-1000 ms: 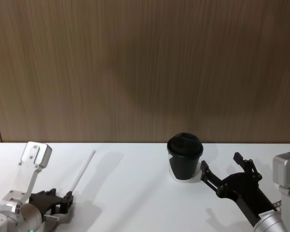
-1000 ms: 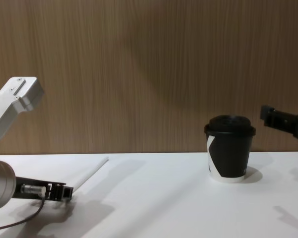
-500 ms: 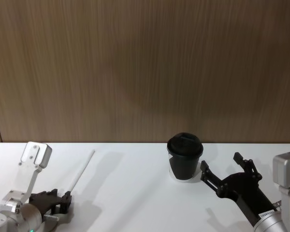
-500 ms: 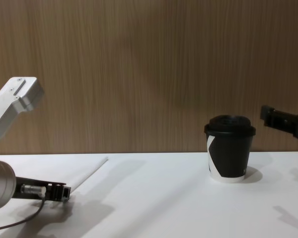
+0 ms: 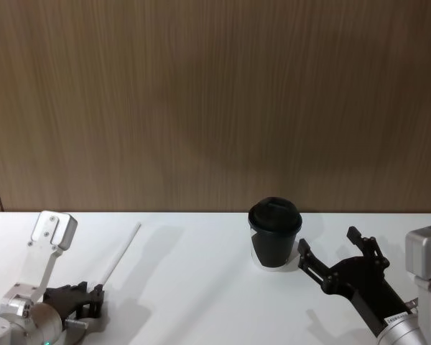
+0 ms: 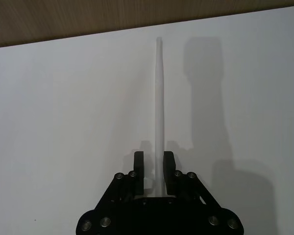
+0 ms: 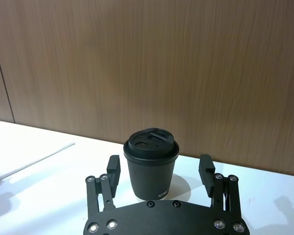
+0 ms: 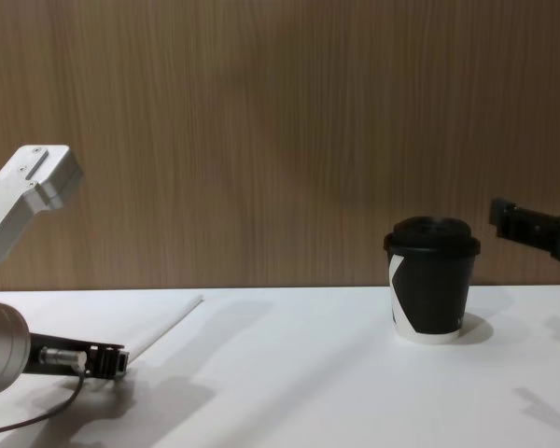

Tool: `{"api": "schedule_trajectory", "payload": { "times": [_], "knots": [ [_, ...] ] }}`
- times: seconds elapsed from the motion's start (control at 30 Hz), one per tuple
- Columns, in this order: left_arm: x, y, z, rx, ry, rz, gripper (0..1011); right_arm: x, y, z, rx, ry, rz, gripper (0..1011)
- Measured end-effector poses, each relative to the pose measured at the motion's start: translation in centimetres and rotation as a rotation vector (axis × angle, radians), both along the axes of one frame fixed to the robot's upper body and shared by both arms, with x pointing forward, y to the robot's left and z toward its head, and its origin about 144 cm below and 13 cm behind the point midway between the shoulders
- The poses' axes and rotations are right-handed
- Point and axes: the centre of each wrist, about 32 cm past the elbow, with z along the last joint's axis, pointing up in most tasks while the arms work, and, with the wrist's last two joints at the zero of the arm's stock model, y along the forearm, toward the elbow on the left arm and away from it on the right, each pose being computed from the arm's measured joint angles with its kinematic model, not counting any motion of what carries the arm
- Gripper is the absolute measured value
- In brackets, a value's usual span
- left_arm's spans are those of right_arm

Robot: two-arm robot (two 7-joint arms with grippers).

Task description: Pick up the straw with one hand, pass it to the other hand, and insert it into the cup.

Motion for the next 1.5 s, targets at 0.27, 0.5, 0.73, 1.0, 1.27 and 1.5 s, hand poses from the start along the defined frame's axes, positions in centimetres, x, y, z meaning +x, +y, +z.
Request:
{"api": "schedule_trajectory", "payload": {
  "times": [0.27, 0.5, 0.73, 1.0, 1.27, 1.5],
  "knots": [
    [0.0, 0.0, 0.0, 0.0, 0.0, 0.0, 201, 0.0, 0.0, 0.0, 0.0, 0.0, 0.0, 1001],
    [0.0, 0.0, 0.0, 0.0, 0.0, 0.0, 157, 0.0, 0.0, 0.0, 0.0, 0.0, 0.0, 1001],
    [0.0, 0.01, 0.0, 0.0, 0.0, 0.0, 40, 0.0, 0.0, 0.0, 0.0, 0.0, 0.0, 1001],
    [0.0, 0.0, 0.01, 0.0, 0.0, 0.0, 1, 0.0, 0.0, 0.0, 0.0, 0.0, 0.0, 1001],
    [0.0, 0.0, 0.0, -0.001, 0.0, 0.0, 0, 0.0, 0.0, 0.0, 0.0, 0.0, 0.0, 1001],
    [-0.08, 0.18, 0.01, -0.002, -0.006, -0.016, 0, 0.0, 0.0, 0.0, 0.0, 0.0, 0.0, 1001]
  ]
}}
